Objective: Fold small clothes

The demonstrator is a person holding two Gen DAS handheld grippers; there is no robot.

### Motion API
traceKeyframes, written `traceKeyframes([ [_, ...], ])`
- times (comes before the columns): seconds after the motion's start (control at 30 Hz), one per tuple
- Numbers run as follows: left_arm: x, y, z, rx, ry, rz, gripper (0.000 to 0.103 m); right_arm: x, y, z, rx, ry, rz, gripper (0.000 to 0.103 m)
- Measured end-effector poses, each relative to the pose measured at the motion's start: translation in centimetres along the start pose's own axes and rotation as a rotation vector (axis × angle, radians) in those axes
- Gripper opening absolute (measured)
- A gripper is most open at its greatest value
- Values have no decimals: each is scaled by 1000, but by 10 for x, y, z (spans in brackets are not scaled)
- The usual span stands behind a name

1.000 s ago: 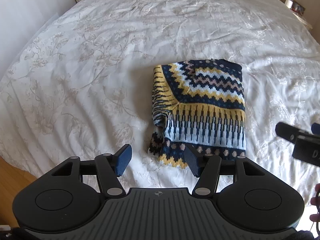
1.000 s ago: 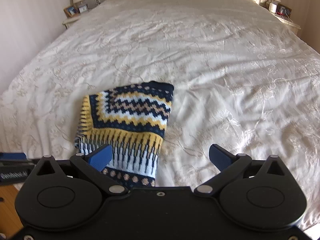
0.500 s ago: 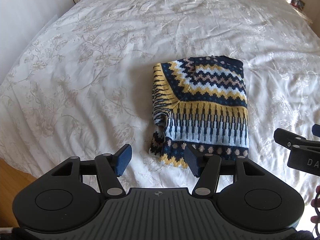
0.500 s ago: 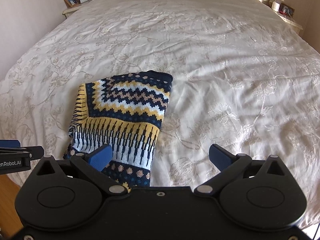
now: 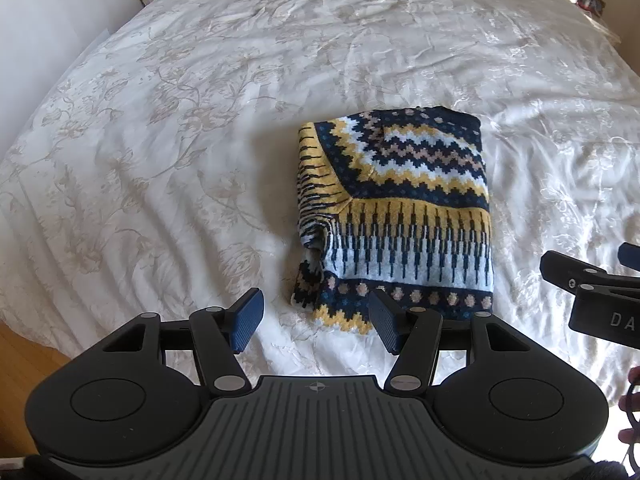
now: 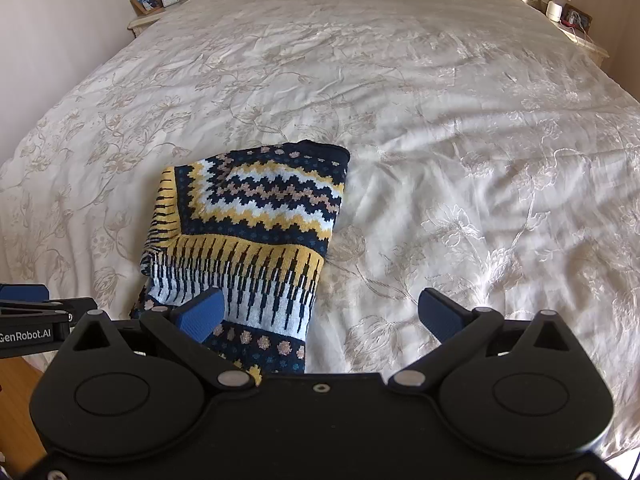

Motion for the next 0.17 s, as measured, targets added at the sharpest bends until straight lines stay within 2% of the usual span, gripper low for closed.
traceKeyframes([
  [0.17,1,-1,-1,5,1,1,57,0,0,-1,5,-2,3,103],
])
Point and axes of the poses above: each gripper's, at about its wrist camera, not at the fingertips, and x roughly the way its jaws point, z to its left, y to its underside, the point moved 4 cm from there along x, roughly the way its jaws point, and after that the axes turned 13 degrees about x, right-handed, at the moved point
